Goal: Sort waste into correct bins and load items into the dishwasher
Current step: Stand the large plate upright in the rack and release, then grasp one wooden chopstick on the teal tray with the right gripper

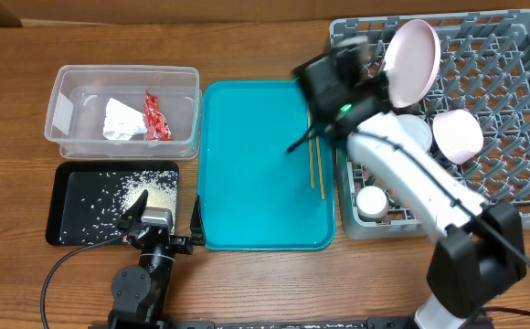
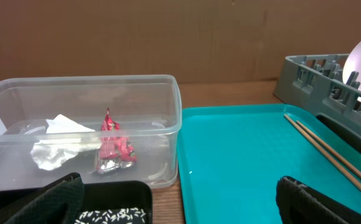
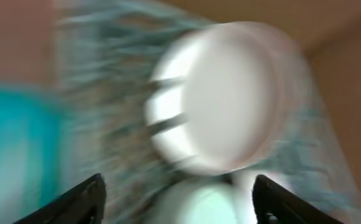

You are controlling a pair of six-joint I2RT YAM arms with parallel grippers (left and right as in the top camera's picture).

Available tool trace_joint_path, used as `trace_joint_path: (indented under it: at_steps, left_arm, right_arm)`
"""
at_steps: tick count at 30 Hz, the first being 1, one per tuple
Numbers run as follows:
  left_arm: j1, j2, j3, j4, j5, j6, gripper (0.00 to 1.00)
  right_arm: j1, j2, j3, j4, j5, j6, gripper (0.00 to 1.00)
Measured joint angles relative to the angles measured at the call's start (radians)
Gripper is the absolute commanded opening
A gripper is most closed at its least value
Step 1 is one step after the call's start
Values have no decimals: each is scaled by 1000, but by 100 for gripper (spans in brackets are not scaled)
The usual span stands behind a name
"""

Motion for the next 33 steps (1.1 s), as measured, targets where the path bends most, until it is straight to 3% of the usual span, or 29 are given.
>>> trace_joint_path:
  at_steps: [2,8,13,21,25,29,33]
  left_arm:
    - [0,0,0,0,0,0,100]
    - [0,0,0,0,0,0,100]
    - [0,0,0,-1,0,0,100]
    - [0,0,0,0,0,0,100]
    - [0,0,0,0,0,0,100]
    - [0,0,0,0,0,0,100]
    - [0,0,0,0,0,0,100]
  right_arm:
    - [55,-16,0,-23,-165,21,59]
    - [105,-19,-33,-19,-555,141,56]
    - [89,53,-86,37,-647,194,50]
    - [56,215,-108,66,-624,213,47]
    - [29,256,-109,63,-631,220,22]
    - [15,258,-106,54,-686,219,4]
    - [20,257,-96,24,-739,225,4]
